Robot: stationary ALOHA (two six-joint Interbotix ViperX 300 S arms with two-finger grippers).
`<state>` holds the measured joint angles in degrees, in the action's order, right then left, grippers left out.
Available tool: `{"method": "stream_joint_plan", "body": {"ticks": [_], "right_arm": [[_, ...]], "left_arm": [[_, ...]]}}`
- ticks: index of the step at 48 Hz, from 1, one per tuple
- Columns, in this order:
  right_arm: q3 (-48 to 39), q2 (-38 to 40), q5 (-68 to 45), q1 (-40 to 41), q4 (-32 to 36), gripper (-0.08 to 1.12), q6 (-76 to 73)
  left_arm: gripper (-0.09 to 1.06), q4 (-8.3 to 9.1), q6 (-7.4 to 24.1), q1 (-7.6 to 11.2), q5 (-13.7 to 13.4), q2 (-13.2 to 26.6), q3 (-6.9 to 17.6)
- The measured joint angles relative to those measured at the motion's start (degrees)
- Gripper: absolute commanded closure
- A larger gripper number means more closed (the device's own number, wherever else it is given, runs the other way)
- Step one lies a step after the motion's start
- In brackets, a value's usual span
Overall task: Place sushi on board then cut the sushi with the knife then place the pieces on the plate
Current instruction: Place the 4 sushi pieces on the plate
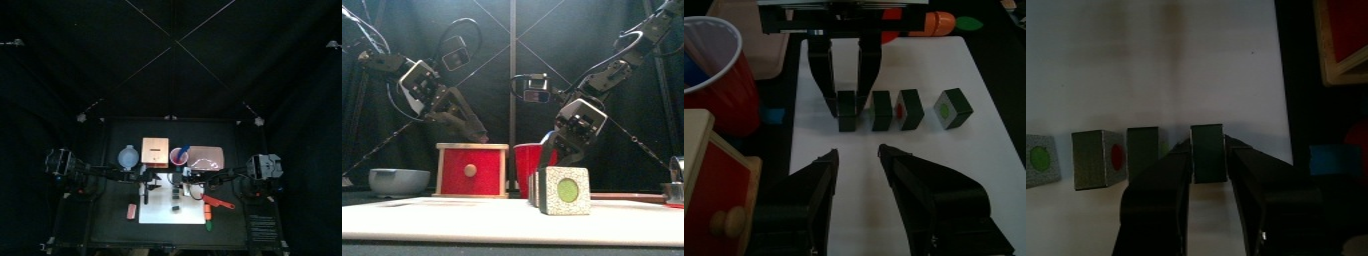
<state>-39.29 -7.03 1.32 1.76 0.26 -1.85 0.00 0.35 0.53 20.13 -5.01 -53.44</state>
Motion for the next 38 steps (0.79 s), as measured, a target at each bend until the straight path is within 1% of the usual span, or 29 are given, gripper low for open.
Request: {"method": "stream_joint_plan", "body": {"ticks": [5, 8, 12, 20, 26, 32, 35, 38], "right_arm": [[-0.5, 0.9, 1.5, 0.2, -0.4, 0.53, 0.0], [-1.8, 3.1, 3.5, 0.7, -0.9, 0.52, 0.1], [-4.0, 8.1, 6.4, 2.5, -2.1, 0.52, -0.2], [-8.3, 18.2, 11.7, 9.1, -3.8, 0.52, -0.2], [-11.2, 23.2, 13.7, 15.6, -3.9, 0.52, -0.3], [-13.2, 23.8, 13.4, 22.0, -3.5, 0.52, 0.2], [-13.8, 22.8, 12.6, 24.4, -3.3, 0.50, 0.5], [-14.2, 20.7, 10.9, 26.5, -2.6, 0.46, 0.5]], "left_arm": [[0.19, 0.00, 0.0, 0.00, 0.0, 0.0, 0.0], [0.19, 0.00, 0.0, 0.00, 0.0, 0.0, 0.0], [0.19, 0.00, 0.0, 0.00, 0.0, 0.0, 0.1], [0.19, -0.09, 0.0, 0.00, 0.0, 0.0, 0.0], [0.19, 0.00, 0.0, 0.00, 0.0, 0.0, 0.0], [0.19, 0.00, 0.0, -0.09, 0.0, 0.0, 0.0], [0.19, 0.00, 0.0, -0.18, 0.0, 0.0, 0.0], [0.19, 0.00, 0.0, -0.44, 0.0, 0.0, 0.0]]}}
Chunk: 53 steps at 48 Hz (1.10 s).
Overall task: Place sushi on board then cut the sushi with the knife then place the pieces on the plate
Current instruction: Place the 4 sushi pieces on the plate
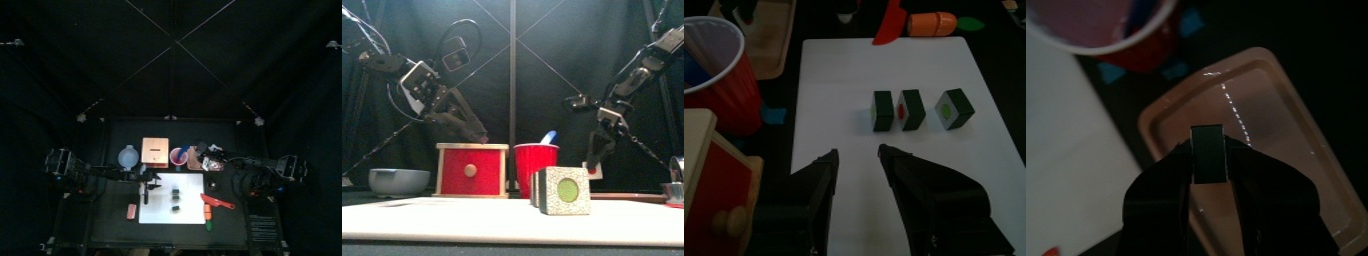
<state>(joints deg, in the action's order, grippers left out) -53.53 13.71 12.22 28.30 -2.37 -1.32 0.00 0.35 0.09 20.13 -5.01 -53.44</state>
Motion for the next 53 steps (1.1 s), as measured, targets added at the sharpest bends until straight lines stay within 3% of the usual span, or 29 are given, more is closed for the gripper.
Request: {"method": "stream_joint_plan", "body": {"ticks": [15, 31, 42, 53], "right_arm": [[1.2, -9.1, -3.6, 0.8, 1.8, 0.20, -0.4], [2.5, -3.4, 2.3, -0.9, 1.7, 0.19, -0.5], [4.2, -0.3, 3.3, -14.7, 0.4, 0.19, -0.6], [7.8, -3.5, 1.4, -25.3, -0.3, 0.19, -0.6]], "left_arm": [[0.19, -0.09, 0.0, -0.53, 0.0, 0.0, 0.0], [0.19, 0.00, 0.0, -0.44, 0.0, 0.0, 0.0], [0.19, 0.00, 0.0, -0.53, -0.1, 0.0, 0.0], [0.19, 0.00, 0.0, -0.53, 0.0, 0.0, 0.0]]}}
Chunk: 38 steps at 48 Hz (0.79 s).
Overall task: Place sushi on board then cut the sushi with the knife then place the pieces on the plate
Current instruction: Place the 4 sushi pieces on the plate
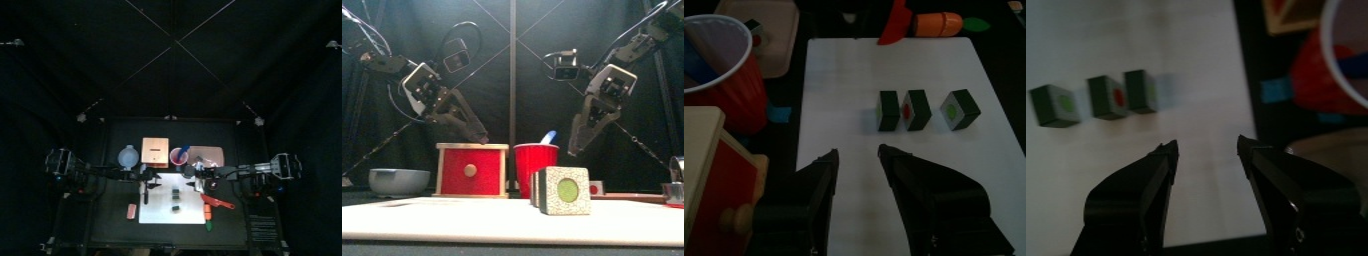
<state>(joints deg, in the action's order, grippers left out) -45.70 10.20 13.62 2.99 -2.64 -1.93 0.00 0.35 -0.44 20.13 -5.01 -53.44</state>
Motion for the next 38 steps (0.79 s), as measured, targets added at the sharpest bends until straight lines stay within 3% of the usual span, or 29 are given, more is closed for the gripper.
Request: {"method": "stream_joint_plan", "body": {"ticks": [38], "right_arm": [[8.8, -14.2, -2.6, -5.7, -2.0, 0.20, 0.0]], "left_arm": [[0.19, 0.00, 0.0, 0.00, -0.4, 0.0, -0.4]]}}
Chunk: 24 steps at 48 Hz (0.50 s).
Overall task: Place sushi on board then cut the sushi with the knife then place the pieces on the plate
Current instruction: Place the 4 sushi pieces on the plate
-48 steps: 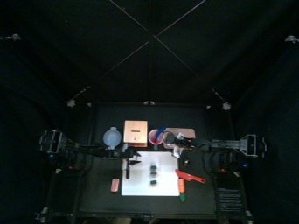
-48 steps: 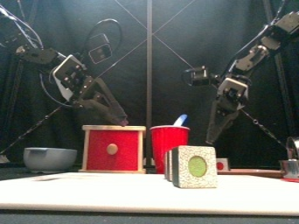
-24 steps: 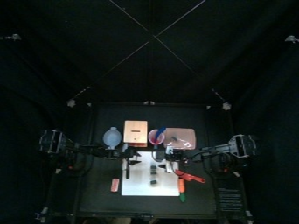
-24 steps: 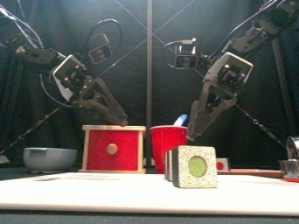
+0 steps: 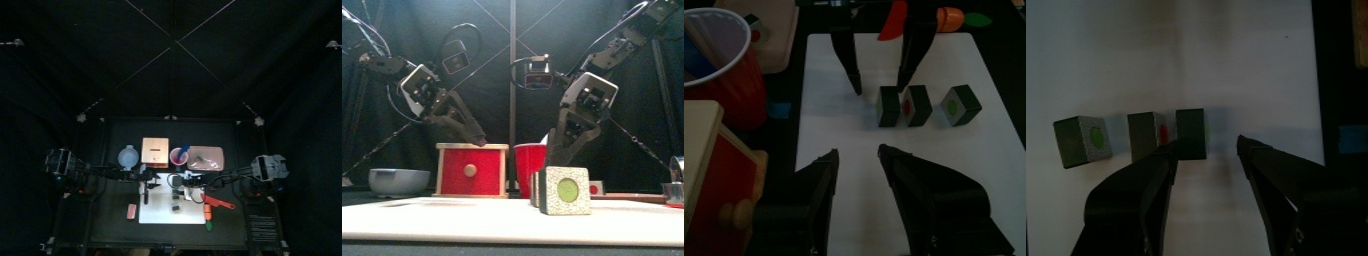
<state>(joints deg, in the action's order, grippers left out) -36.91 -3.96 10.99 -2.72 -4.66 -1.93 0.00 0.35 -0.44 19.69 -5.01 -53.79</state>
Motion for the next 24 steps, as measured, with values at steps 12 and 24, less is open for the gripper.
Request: {"method": "stream_joint_plan", "body": {"ticks": [12, 24], "right_arm": [[1.8, -3.2, -0.1, 0.0, 0.4, 0.24, 0.1], [2.6, -5.1, 0.0, 0.1, 0.3, 0.43, 0.0]], "left_arm": [[0.19, 0.00, 0.0, 0.00, 0.0, 0.0, 0.0], [0.19, 0.00, 0.0, 0.00, -0.1, 0.0, -0.4]]}}
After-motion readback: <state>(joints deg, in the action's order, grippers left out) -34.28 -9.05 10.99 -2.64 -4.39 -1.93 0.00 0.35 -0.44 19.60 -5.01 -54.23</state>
